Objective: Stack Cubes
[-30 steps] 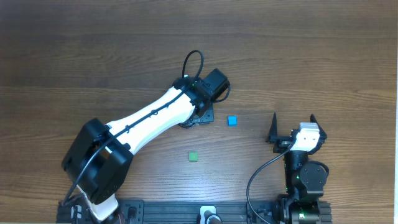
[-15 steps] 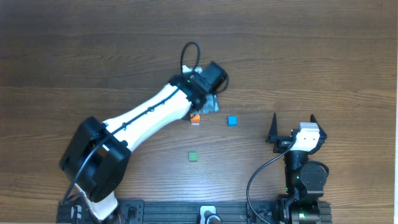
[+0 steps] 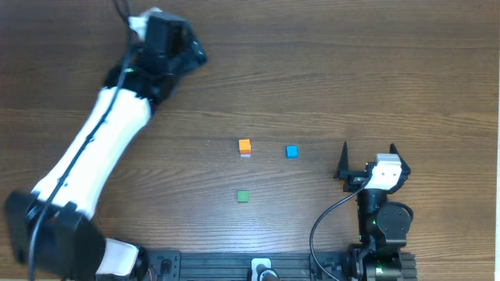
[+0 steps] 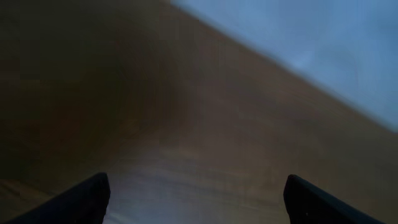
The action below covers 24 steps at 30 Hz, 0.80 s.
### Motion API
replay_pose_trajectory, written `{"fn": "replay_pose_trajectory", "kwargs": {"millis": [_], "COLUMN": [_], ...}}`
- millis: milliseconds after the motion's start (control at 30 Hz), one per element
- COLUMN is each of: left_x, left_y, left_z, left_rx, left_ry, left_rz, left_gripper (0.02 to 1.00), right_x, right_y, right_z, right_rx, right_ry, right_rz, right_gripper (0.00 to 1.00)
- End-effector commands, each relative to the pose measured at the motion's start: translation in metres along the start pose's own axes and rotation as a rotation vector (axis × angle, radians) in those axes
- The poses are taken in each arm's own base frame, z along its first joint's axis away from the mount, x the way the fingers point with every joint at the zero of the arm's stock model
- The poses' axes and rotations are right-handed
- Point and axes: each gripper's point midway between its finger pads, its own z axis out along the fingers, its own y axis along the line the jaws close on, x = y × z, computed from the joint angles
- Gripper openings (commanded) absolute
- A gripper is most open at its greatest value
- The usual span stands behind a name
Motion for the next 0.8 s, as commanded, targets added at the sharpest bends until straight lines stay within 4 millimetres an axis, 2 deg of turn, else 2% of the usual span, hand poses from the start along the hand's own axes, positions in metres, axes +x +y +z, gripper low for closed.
{"fn": "replay_pose_trajectory", "kwargs": {"millis": [33,67,100,200,333,400,567,667,800], "left_x": [-0.052,-0.06,-0.071,-0.075,-0.06,-0.044,-0.008,0.013,0.038], "left_y": [0.021,0.024,0.032,0.044,0.065,0.085,0.119,0.136,0.144], "left_z": [-0.057,-0.068,-0.092,-0.123,-0.157,-0.175,-0.193,-0.192,-0.184], "left_rx": [0.055,0.071,0.103,0.148,0.214,0.23,0.234,0.212,0.221], "left_ry": [-0.183,-0.223,-0.304,-0.4,-0.493,-0.558,-0.686,-0.724,-0.749], "left_rz": [0.015,0.014,0.026,0.044,0.076,0.066,0.134,0.157,0.22], "left_gripper": [0.895,0.893,0.895,0.89,0.888,0.897,0.91,0.915,0.915], "right_x": [0.002,0.002,0.002,0.002,0.002,0.002,0.002,0.002,0.002], "right_y": [0.0,0.0,0.0,0.0,0.0,0.0,0.0,0.0,0.0], "right_z": [0.0,0.0,0.0,0.0,0.0,0.0,0.0,0.0,0.0], "right_rx": [-0.003,-0.003,-0.003,-0.003,-0.003,-0.003,-0.003,-0.003,-0.003], "right_ry": [0.001,0.001,0.001,0.001,0.001,0.001,0.001,0.001,0.001], "right_rz": [-0.004,-0.004,-0.004,-0.004,-0.004,-0.004,-0.004,-0.004,-0.004], "right_gripper": [0.993,0.993,0.993,0.993,0.993,0.993,0.993,0.989,0.993]}}
